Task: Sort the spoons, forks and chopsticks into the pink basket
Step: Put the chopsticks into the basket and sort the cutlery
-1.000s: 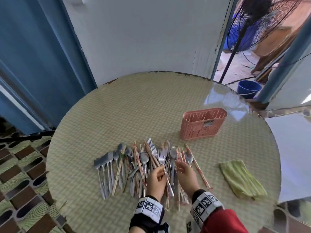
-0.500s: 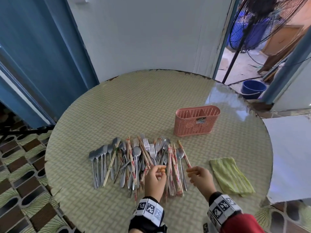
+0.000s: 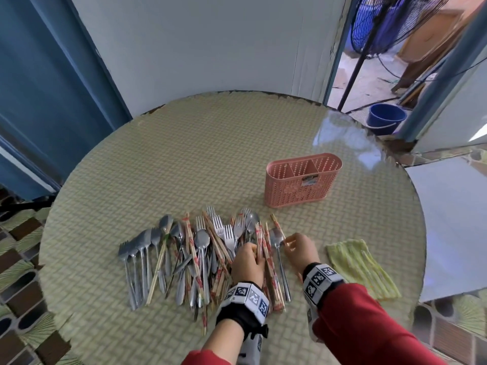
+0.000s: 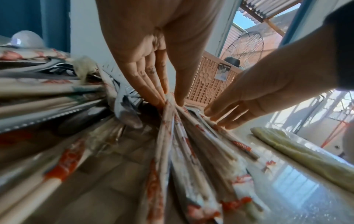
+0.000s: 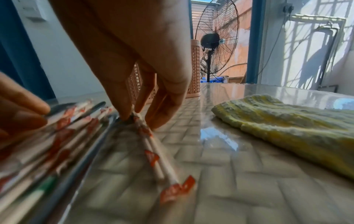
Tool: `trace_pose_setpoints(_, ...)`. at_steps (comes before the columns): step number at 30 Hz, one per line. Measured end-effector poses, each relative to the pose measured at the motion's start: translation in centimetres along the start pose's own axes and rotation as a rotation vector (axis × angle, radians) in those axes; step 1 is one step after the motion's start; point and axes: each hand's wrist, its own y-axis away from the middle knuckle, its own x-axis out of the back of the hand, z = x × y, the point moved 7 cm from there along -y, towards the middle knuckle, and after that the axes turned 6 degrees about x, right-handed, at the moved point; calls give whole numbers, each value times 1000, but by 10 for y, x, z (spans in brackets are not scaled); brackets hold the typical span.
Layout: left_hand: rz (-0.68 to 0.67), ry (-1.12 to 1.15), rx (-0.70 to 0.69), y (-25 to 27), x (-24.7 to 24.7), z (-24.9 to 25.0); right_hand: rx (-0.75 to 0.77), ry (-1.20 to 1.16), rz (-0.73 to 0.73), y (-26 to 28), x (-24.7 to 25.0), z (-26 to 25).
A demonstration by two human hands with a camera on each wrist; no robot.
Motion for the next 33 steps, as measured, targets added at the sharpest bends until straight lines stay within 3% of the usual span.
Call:
trace_pose_setpoints(5, -17, -73, 28, -1, -6, -3, -35, -22, 70, 6, -5, 5)
trace_pose_setpoints(12, -2, 63, 35, -1, -5, -10, -142, -34, 74, 13, 0, 12)
trace_pose_setpoints(16, 45, 221, 92, -1, 4, -14, -69, -168, 143, 17, 10, 3)
trace_pose_setpoints(22, 44, 296, 131, 3, 8, -19, 44, -164, -89, 23, -20, -20)
trace_pose_setpoints(33, 100, 308, 125, 10, 8, -24, -33, -193, -70, 24, -18, -13)
